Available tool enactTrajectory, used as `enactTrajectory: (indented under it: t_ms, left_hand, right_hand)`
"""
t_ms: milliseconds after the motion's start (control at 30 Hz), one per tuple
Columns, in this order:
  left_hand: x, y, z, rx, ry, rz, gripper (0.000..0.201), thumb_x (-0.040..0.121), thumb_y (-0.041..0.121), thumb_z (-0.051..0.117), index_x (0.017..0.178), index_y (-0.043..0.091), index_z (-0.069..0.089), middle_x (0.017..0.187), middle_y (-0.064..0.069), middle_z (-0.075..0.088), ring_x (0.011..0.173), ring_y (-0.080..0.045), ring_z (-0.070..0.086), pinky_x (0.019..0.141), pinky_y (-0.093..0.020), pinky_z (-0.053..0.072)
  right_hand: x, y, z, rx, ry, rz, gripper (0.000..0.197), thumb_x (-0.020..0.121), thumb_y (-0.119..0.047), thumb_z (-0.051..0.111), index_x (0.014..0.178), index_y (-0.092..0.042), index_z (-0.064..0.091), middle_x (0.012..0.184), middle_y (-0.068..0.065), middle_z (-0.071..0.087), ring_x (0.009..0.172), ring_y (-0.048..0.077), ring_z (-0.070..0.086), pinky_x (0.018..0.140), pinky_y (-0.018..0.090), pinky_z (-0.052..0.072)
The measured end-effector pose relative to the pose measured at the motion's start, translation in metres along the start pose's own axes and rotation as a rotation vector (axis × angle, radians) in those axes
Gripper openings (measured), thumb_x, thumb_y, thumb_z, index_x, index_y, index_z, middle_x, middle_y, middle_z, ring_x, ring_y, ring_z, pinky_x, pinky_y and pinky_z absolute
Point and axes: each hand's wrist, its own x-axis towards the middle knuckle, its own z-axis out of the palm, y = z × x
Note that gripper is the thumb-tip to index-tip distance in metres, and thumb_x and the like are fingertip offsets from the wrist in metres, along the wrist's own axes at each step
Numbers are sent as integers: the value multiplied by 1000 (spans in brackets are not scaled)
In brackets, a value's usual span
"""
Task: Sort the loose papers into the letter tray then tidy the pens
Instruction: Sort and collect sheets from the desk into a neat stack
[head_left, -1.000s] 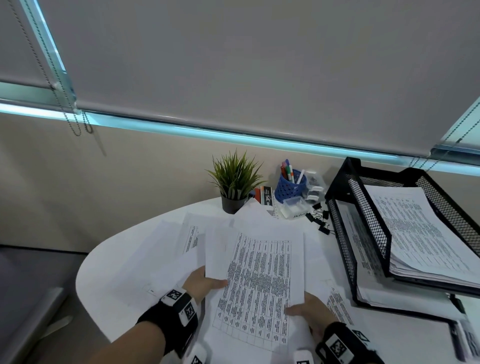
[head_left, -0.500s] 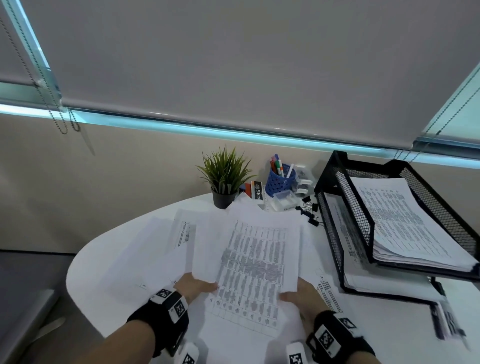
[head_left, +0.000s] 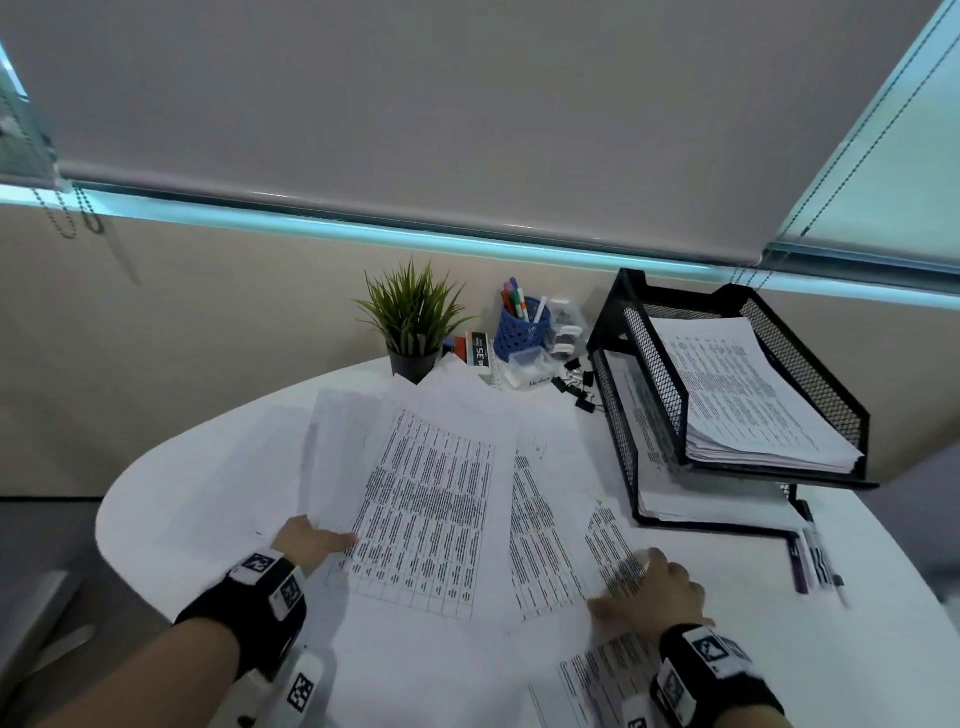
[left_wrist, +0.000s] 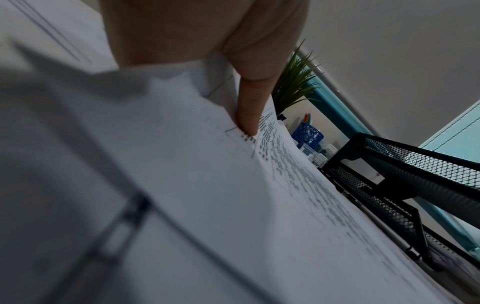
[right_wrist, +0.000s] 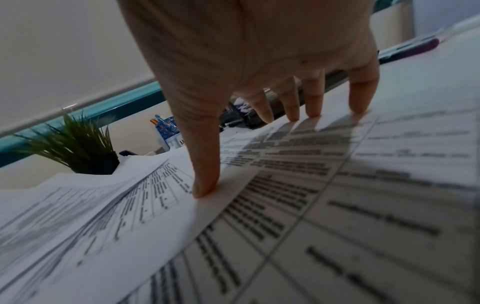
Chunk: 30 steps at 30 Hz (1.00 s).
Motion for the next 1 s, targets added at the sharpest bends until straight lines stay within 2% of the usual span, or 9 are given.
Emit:
enactTrajectory:
  t_ms: [100,367,500,633,700,767,833,900,1000]
  left_hand:
    - [-5,1,2,11,13,1,60,76,10,75,123,-16,48,124,-29,54,114,-39,52,88,-35,40]
    - [-15,2,5,42,26,-19,59,79,13,72,123,-16,46,126,-29,53,115,-39,52,82,-32,38]
    - [-18,4,7,51,29,-34,58,80,14,72,122,-16,46,124,-29,54,113,-39,52,79,-31,37]
    - [-17,4,7,75,39,-45,60,78,18,73,122,-14,47,123,-28,54,112,-38,54,86,-35,42]
    - [-17,4,8,80,36,-40,60,78,18,74,121,-14,48,122,-27,55,111,-38,54,89,-37,43]
    - [-16,4,8,77,34,-40,60,77,17,74,121,-14,48,122,-27,55,111,-38,54,89,-37,43]
    - [-17,3,8,78,27,-42,62,77,18,74,123,-14,47,124,-27,54,113,-38,53,91,-37,42]
    - [-16,3,8,75,15,-45,64,77,19,75,125,-13,45,125,-27,53,115,-38,52,94,-38,42]
    - [-16,3,8,75,-2,-45,67,77,20,75,127,-13,44,126,-27,53,116,-38,51,96,-38,42]
  right_hand:
    - [-2,3,-3,-33,-2,3,109,51,-64,78,138,-20,29,136,9,40,126,31,37,104,44,37]
    - [-8,1,-11,-62,-54,93,103,51,-61,80,130,-13,34,131,9,47,123,28,45,103,42,40]
    - [-12,-1,-13,-120,0,121,97,57,-64,76,128,-12,36,131,11,44,124,27,41,105,35,35]
    - [-16,-3,-11,43,-27,94,91,60,-45,84,125,-7,34,128,14,42,118,30,49,98,36,44]
    - [-17,-4,-14,138,-58,54,74,65,-30,84,119,-6,39,121,13,51,109,28,55,87,32,49]
    - [-19,-5,-21,150,-66,2,41,73,-19,74,103,-8,49,106,9,60,93,22,58,74,25,50]
    - [-21,-6,-32,169,-16,-65,13,78,-15,65,83,-11,53,90,6,60,82,20,56,58,20,42]
    - [-24,-8,-47,242,37,-125,6,77,-11,64,75,-12,59,82,7,64,77,21,59,53,19,38]
    - [-32,-15,-71,284,100,-188,8,77,-10,65,82,-8,70,77,7,68,72,23,63,56,21,44]
